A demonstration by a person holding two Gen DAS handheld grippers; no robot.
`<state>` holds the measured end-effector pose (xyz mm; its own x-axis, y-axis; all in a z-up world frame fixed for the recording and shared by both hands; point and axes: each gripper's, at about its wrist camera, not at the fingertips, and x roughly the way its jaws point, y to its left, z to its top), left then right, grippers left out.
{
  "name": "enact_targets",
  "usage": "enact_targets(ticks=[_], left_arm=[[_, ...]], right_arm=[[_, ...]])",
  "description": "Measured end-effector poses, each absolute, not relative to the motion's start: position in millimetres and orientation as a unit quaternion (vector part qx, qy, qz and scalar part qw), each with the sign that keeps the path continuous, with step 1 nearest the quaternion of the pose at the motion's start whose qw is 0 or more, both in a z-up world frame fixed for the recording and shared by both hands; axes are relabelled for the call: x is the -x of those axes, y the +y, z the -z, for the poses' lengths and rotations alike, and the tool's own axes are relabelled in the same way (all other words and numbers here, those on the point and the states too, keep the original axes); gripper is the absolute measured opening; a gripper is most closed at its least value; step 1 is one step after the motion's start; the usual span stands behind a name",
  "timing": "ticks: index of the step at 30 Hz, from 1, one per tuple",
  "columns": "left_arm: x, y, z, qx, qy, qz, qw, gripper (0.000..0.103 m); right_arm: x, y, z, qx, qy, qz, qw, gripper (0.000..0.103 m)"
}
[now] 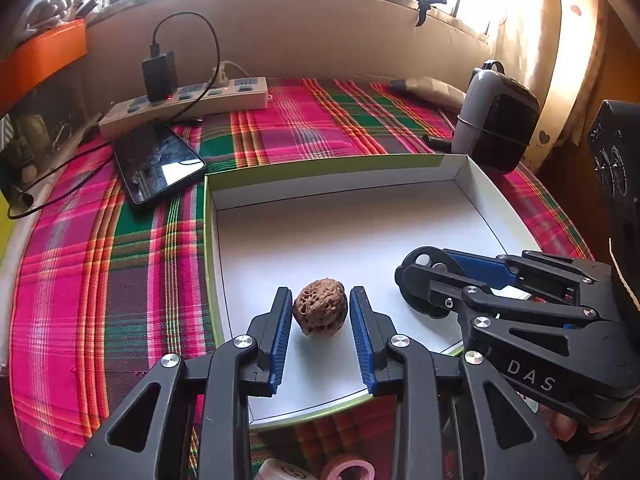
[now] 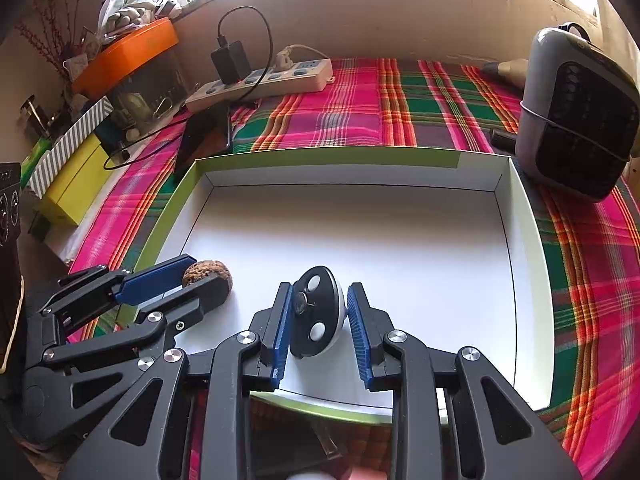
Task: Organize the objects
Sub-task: 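Open the left gripper to drop the walnut while right releases the disc in the box, then move the left gripper toward the pink plastic clip while right withdraws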
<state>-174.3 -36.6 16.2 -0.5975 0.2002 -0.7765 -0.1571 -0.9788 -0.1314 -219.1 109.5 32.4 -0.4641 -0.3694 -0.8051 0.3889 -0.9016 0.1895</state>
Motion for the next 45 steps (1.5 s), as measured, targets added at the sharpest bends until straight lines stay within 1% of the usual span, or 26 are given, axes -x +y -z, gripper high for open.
enact_targets(ticks=[3,20,22,23,24,37,42,45], left_arm=[[173,-37,-17,0.437,-0.026,-0.894,0.097,0.028],[162,-44,-27,0.428,-0.031,-0.899,0.088,0.029],[159,-44,-30,0.425,-0.03,-0.9,0.089,0.029],[157,-45,-31,0.422,-0.03,-0.902,0.09,0.029],[155,-46,-33,0.42,-0.031,-0.903,0.088,0.029],[116,-63,-50,0.391,-0.039,-0.916,0.085,0.029],[97,-74,-51,0.383,-0.048,-0.919,0.086,0.029],[85,-80,-50,0.38,-0.05,-0.92,0.084,0.029]], right_arm=[[220,111,-33,-0.468,0.004,0.857,0.216,0.037],[209,116,-44,-0.449,-0.004,0.868,0.212,0.039],[207,117,-46,-0.446,-0.006,0.869,0.212,0.047],[206,117,-48,-0.444,-0.008,0.87,0.214,0.054],[205,118,-49,-0.442,-0.009,0.871,0.215,0.055],[173,129,-67,-0.418,-0.013,0.88,0.225,0.055],[153,132,-71,-0.4,-0.001,0.887,0.231,0.054],[136,133,-73,-0.386,0.02,0.891,0.24,0.055]])
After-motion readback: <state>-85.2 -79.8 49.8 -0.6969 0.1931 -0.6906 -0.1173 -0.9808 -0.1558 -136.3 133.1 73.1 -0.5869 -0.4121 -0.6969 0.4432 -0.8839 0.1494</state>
